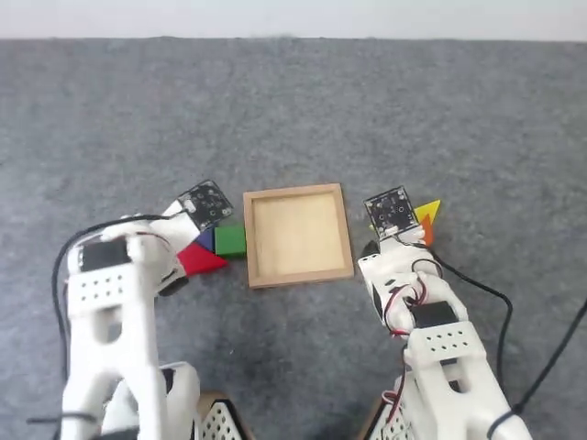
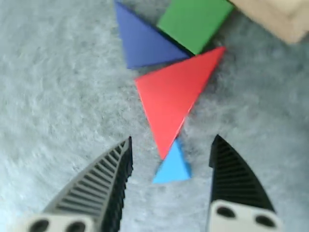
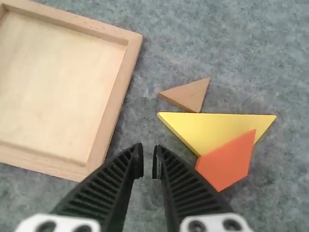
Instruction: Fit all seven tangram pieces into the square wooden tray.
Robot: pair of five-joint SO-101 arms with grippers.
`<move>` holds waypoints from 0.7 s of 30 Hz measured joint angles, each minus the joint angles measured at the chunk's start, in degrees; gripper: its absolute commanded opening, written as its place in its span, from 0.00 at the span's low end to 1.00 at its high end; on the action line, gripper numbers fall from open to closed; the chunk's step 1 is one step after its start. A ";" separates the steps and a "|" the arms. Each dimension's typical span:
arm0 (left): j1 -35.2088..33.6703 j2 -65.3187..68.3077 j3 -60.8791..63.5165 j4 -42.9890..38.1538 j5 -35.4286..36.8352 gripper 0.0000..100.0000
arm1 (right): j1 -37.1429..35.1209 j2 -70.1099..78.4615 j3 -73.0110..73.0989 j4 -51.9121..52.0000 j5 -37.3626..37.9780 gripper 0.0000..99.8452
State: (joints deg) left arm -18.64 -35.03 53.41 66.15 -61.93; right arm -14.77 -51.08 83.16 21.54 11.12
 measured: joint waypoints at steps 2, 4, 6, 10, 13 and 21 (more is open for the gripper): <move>0.00 4.92 -2.73 0.00 -4.92 0.25 | -0.18 0.00 0.00 0.00 0.00 0.06; 0.00 9.49 -5.36 0.00 -8.70 0.25 | -0.18 0.00 0.00 0.00 0.00 0.06; 0.00 13.71 -7.91 0.00 -10.64 0.25 | -0.18 0.00 0.00 0.00 0.00 0.06; 0.00 21.54 -11.78 -1.85 -11.25 0.25 | -0.18 0.00 0.00 0.00 0.00 0.06; 0.00 27.60 -13.45 -3.52 -11.25 0.25 | 0.18 0.00 0.00 0.00 0.00 0.06; 0.09 36.04 -17.58 -4.31 -11.25 0.25 | 0.09 0.00 0.00 0.00 0.00 0.06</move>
State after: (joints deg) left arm -18.55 1.01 35.82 61.85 -73.19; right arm -14.68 -51.08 83.16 21.54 11.12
